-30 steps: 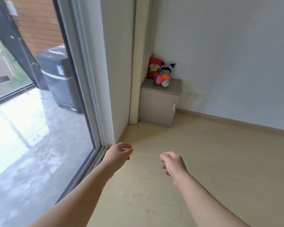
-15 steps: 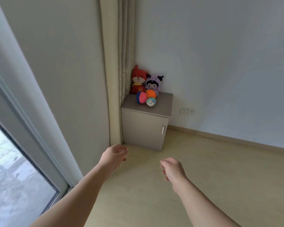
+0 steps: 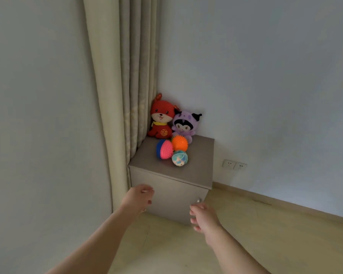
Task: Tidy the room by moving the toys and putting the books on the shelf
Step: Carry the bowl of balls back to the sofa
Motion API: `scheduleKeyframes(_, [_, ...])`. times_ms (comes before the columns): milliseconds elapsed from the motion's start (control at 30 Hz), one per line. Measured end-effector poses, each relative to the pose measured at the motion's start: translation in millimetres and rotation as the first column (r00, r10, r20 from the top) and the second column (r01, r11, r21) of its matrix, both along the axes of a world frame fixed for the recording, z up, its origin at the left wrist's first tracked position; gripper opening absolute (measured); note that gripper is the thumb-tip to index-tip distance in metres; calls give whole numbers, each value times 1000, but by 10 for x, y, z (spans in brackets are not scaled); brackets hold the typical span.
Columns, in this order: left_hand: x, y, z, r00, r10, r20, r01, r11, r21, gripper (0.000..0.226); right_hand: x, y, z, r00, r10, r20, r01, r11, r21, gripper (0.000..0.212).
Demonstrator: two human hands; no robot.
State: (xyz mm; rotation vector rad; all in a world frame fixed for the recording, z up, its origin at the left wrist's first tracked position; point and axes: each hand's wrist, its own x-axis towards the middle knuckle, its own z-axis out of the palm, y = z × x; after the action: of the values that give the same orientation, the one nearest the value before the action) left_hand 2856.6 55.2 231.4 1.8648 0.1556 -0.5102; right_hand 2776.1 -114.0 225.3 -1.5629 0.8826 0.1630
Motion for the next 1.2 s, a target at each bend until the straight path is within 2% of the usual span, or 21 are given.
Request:
scheduleKeyframes(67, [491,-213,12,1000,-27,2,27,999,36,11,467,-182,11,999,-22,-41,24,999,49,15])
scheduleKeyframes(167, [1064,-467,-37,998,-66,-8,66,995,77,7,1027,-441,-91,999,-33,-21,34,999,10,14])
scheduleKeyframes(300, [1724,-773,-164,996,-72,-44,77,992,102,8,1725,-819,-300,997,-23,-76,23,1000,1,13])
scheduleKeyframes(467, [2607,-1150,-485,995,46,-91,-32,989,144,9,2760,-1345,-697,991,33,-126,-39,998,-42,18])
scheduleKeyframes(600, [3075,-1379,-745,965,179,-193,-150,976,157,6,3360,-1653,-979,972,97,-213,-112,992,-61,7])
scheduleKeyframes(667, [3287,-1463,-848,945,217,-244,-178,969,170,18,3570,-1775,-1148,956,107,-273,-125,991,-51,20])
scheduleKeyframes(767, [3528,-1531,-930,908,281,-311,-252,959,131,13,3781,-1874,-1298,928,107,-356,-133,990,-49,45])
scheduleKeyframes(867, [3790,-1595,-1148,850,394,-351,-376,919,122,21,3984,-1913,-1493,910,79,-407,-103,994,-38,58])
scheduleKeyframes(933, [3888,-1621,-1255,810,440,-388,-443,892,86,22,4074,-1908,-1612,899,85,-430,-112,993,-36,60])
scheduleKeyframes(1067, [3965,-1625,-1401,763,382,-521,-419,907,52,12,4178,-1939,-1807,856,55,-515,-60,998,7,56])
scheduleKeyframes(1167, [3941,-1597,-1503,709,316,-631,-377,925,40,38,4204,-1942,-1855,831,76,-550,-23,994,103,40])
scheduleKeyframes(1200, [3936,-1593,-1528,691,312,-652,-382,923,37,39,4216,-1938,-1872,827,86,-556,-25,993,116,36])
